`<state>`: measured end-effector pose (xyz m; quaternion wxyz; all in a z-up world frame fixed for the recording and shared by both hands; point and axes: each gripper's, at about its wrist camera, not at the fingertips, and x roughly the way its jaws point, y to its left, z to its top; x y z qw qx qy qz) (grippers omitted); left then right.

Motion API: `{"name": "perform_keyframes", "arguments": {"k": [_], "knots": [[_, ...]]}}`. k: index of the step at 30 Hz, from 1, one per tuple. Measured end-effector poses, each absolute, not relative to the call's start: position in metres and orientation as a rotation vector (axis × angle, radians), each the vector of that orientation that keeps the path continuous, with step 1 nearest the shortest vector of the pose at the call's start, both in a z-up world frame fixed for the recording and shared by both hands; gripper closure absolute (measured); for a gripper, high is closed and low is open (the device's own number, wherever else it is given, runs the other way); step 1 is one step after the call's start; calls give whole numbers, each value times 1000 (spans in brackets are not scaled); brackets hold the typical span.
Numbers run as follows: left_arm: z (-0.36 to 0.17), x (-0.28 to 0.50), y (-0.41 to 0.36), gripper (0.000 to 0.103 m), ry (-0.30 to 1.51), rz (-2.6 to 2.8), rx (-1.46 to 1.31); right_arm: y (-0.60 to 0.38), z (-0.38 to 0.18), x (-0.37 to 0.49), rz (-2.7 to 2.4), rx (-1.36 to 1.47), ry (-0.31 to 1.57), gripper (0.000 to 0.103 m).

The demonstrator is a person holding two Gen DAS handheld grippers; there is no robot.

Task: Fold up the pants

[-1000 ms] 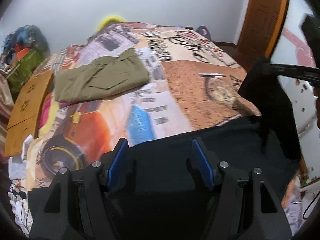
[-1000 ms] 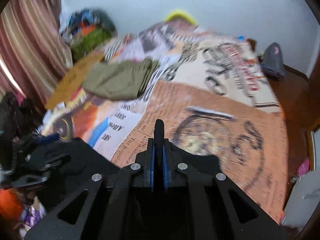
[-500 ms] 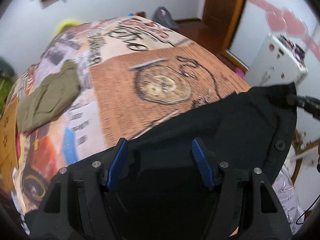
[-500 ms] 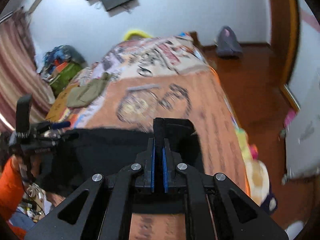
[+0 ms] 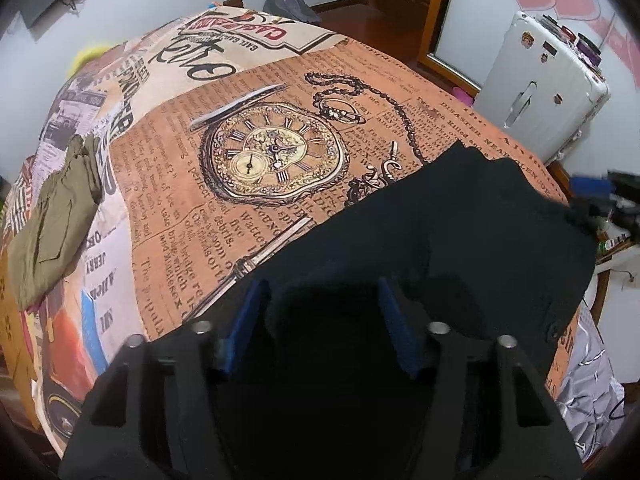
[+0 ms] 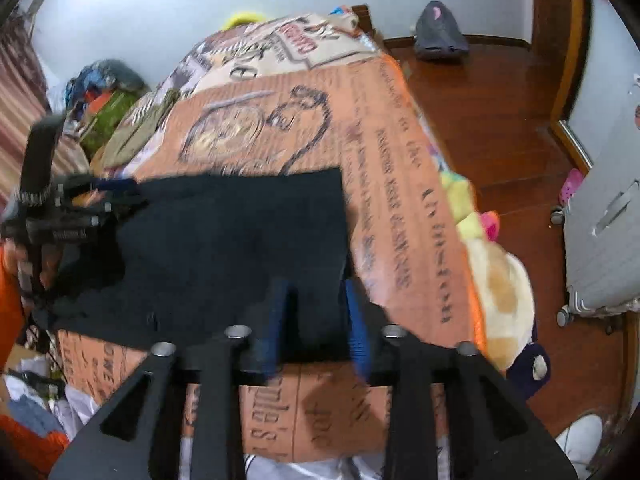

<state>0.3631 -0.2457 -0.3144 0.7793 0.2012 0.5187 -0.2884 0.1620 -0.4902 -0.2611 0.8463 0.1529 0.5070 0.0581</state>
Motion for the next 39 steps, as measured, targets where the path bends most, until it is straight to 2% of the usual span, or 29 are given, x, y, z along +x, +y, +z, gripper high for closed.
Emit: {"name": "perform_keyframes", "arguments": {"k": [4, 7, 11, 14, 15, 18, 20, 22, 30, 35, 36, 39], "knots": [[-312, 361, -246, 75, 1106, -640, 424, -494, -265, 189, 115, 306, 1055, 60], [-310, 359, -246, 87, 1094, -647, 431, -491, -281, 211, 111, 287, 1083, 60], [-304, 355, -243, 92, 1084, -661, 422, -486, -305, 226, 127, 291, 1153, 61], [-300, 353, -241, 95, 1076, -668, 413, -481, -307, 222, 146, 278, 1132, 73], [-299, 353, -240, 95, 1076, -668, 406, -479, -305, 220, 157, 278, 1125, 82], [-295, 353, -240, 96, 1064, -658, 388, -475, -301, 217, 147, 253, 1106, 85], [-292, 352, -241, 97, 1046, -656, 386, -473, -296, 215, 133, 227, 1087, 91], [-287, 351, -241, 102, 1034, -661, 379, -474, -292, 216, 127, 224, 1067, 94], [-275, 352, -249, 102, 995, -673, 393, -480, -269, 218, 94, 200, 975, 97], [-285, 361, -253, 101, 1045, -701, 412, -480, -266, 226, 97, 190, 967, 97], [-289, 363, -254, 99, 1057, -694, 421, -480, -268, 226, 101, 197, 976, 97], [-303, 369, -252, 81, 1121, -696, 428, -482, -281, 226, 110, 204, 1033, 97]]}}
